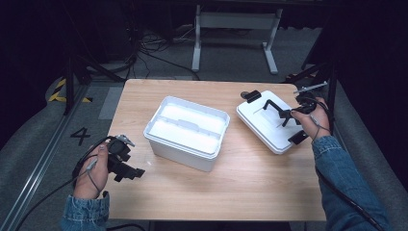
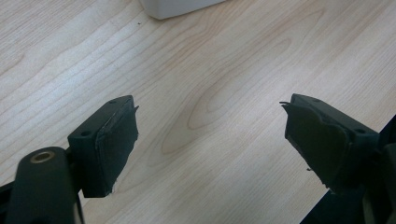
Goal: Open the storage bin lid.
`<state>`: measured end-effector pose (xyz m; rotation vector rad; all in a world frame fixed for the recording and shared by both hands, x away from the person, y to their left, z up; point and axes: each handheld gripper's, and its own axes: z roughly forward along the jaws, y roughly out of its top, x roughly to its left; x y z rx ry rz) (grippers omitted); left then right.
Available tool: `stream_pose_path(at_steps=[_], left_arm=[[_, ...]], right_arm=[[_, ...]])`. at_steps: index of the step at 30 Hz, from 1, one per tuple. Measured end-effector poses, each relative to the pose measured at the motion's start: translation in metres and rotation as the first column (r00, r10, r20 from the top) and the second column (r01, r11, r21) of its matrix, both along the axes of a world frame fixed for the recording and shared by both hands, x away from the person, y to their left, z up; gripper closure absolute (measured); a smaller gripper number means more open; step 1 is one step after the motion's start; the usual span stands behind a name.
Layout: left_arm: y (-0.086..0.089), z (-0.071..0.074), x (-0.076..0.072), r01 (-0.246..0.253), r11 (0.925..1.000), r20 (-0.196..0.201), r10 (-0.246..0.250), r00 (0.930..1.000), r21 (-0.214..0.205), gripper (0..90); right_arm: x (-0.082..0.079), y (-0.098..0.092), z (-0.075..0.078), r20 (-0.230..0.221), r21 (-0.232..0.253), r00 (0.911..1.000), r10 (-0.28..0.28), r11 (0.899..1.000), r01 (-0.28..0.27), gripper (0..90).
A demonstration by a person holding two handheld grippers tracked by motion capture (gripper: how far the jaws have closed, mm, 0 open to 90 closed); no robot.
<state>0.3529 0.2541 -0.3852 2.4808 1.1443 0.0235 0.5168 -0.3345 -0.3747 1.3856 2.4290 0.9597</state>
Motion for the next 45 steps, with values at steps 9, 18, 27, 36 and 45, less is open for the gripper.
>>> stream_pose_path(at_steps=[9, 18, 27, 36, 45], left_arm=[[0.000, -0.001, 0.000, -0.006, 0.9999, -0.002, 0.006, 1.0000, 0.016, 18.2], [0.000, -0.001, 0.001, -0.003, 0.9998, -0.002, 0.003, 1.0000, 0.018, 18.4], [0.000, -0.001, 0.001, 0.003, 0.9996, 0.001, -0.003, 1.0000, 0.027, 18.4], [-0.001, -0.003, 0.001, -0.003, 0.9997, -0.009, 0.003, 1.0000, 0.023, 18.4], [0.000, -0.004, 0.001, -0.004, 0.9997, -0.018, 0.004, 0.9998, 0.024, 18.4]], right_arm=[[0.001, 0.000, -0.017, -0.020, 0.006, 0.9998, -0.005, 1.000, 0.005, 84.6], [-0.001, -0.002, -0.032, -0.036, 0.015, 0.9993, -0.007, 1.000, 0.007, 84.6], [-0.002, -0.007, -0.043, -0.059, 0.041, 0.9982, -0.016, 0.999, 0.018, 84.5], [-0.001, -0.015, -0.051, -0.088, 0.095, 0.9952, -0.043, 0.994, 0.051, 82.2], [-0.001, -0.023, -0.046, -0.030, 0.059, 0.9950, -0.095, 0.994, 0.097, 64.9]])
